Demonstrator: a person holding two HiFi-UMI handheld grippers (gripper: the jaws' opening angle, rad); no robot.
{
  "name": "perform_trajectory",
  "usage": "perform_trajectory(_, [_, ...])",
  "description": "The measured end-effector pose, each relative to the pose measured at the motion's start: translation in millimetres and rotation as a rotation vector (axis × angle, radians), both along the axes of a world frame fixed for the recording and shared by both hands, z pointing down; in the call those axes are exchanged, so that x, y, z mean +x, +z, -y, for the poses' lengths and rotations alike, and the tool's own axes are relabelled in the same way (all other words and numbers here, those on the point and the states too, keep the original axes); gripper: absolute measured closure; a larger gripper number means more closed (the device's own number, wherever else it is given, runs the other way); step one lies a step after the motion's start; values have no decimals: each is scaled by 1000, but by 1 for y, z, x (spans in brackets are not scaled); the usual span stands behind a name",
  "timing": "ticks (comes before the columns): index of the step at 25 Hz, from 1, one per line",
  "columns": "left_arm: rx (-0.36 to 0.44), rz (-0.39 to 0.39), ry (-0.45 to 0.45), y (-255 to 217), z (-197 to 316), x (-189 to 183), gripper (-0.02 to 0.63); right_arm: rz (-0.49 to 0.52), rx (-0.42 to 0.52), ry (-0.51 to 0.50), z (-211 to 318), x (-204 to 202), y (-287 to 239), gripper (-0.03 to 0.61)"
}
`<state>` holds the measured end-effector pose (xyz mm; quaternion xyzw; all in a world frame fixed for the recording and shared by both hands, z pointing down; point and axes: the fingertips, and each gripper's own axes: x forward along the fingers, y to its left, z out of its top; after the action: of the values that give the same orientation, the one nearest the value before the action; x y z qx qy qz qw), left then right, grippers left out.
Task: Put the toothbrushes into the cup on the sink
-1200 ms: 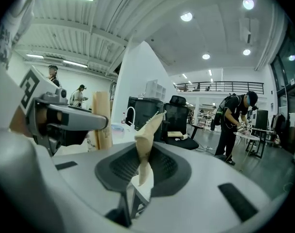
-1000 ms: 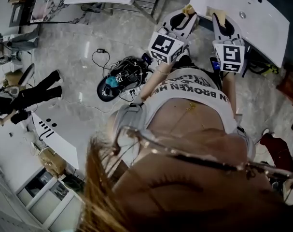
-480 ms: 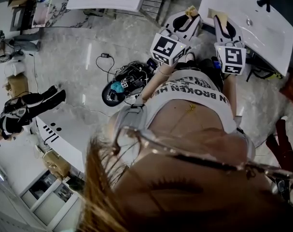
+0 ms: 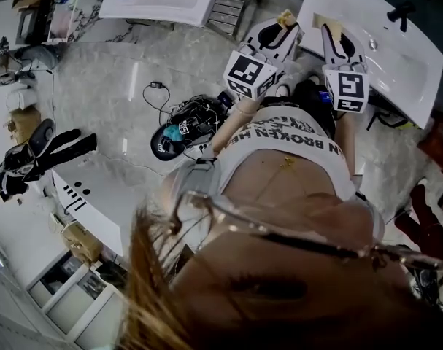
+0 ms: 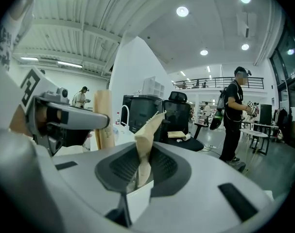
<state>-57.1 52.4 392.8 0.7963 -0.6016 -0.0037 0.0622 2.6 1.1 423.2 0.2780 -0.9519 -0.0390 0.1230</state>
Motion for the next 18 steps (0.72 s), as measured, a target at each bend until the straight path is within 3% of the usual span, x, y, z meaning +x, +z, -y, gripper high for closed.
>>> perform_trajectory(12, [-18,9,-25,0,75,17,548,-8,-12,-82,66,8,0,515])
perform_trajectory(18, [-28,7,-37,3,97,32,548,8,-19,-71,89,31,1,515])
